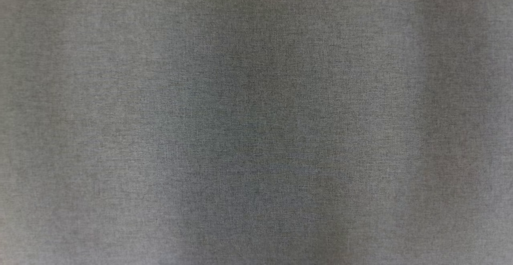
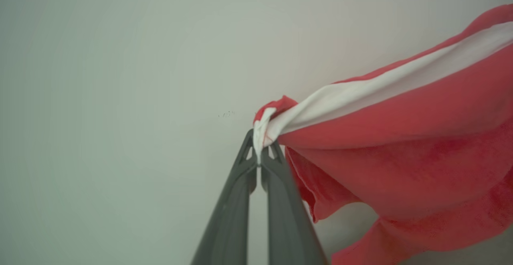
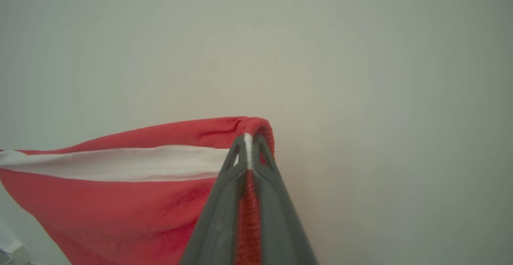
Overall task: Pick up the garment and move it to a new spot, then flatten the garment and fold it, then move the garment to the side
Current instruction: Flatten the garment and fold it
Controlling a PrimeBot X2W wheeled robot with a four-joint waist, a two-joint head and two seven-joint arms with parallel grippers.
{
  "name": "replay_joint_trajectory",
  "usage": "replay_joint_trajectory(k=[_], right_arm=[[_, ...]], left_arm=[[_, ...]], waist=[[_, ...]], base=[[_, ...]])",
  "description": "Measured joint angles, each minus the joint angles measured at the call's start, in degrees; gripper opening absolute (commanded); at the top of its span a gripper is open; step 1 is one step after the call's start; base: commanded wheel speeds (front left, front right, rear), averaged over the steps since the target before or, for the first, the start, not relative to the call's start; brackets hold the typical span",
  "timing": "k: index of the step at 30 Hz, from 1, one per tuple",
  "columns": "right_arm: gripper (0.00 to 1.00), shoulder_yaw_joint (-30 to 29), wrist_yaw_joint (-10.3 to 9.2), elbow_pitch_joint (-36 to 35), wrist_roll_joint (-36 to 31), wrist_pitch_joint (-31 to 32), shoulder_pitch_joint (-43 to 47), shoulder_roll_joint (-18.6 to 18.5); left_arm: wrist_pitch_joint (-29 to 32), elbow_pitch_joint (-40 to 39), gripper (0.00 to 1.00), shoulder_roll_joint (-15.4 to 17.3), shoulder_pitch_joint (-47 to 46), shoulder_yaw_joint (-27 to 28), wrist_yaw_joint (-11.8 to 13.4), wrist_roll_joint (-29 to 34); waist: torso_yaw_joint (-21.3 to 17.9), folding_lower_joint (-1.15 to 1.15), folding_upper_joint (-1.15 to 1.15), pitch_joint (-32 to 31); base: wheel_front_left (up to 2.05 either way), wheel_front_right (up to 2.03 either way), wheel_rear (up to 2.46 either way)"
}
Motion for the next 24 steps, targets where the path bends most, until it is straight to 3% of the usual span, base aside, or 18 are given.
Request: replay_joint_trajectory(k=[5,10,18,24], right_arm=[[0.0,3.4,0.0,-0.9,2.7,-2.9,4.4,0.2],[0.0,7.7,0.0,-6.4,6.4,-6.3,14.9,-1.1],[0.0,11.3,0.0,-16.8,8.6,-9.0,34.8,-5.1],[0.0,10.1,0.0,-23.0,8.3,-9.6,49.9,-7.2]], left_arm=[[-5.5,1.6,0.0,-0.2,5.7,-1.2,0.0,-2.3],[-9.2,0.2,0.0,-0.8,16.9,-0.9,1.1,-3.4],[-10.0,-16.4,0.0,2.6,42.2,6.2,8.7,-3.0],[-10.0,-27.6,0.0,2.8,58.8,9.5,12.3,-1.6]], waist=[[-0.3,0.0,0.0,-0.2],[-0.5,-0.02,-0.01,-3.1],[-1.1,-0.03,-0.02,-9.5],[-1.1,-0.04,-0.03,-14.1]], base=[[0.0,0.0,0.0],[0.0,0.0,0.0],[0.0,0.0,0.0],[0.0,0.0,0.0]])
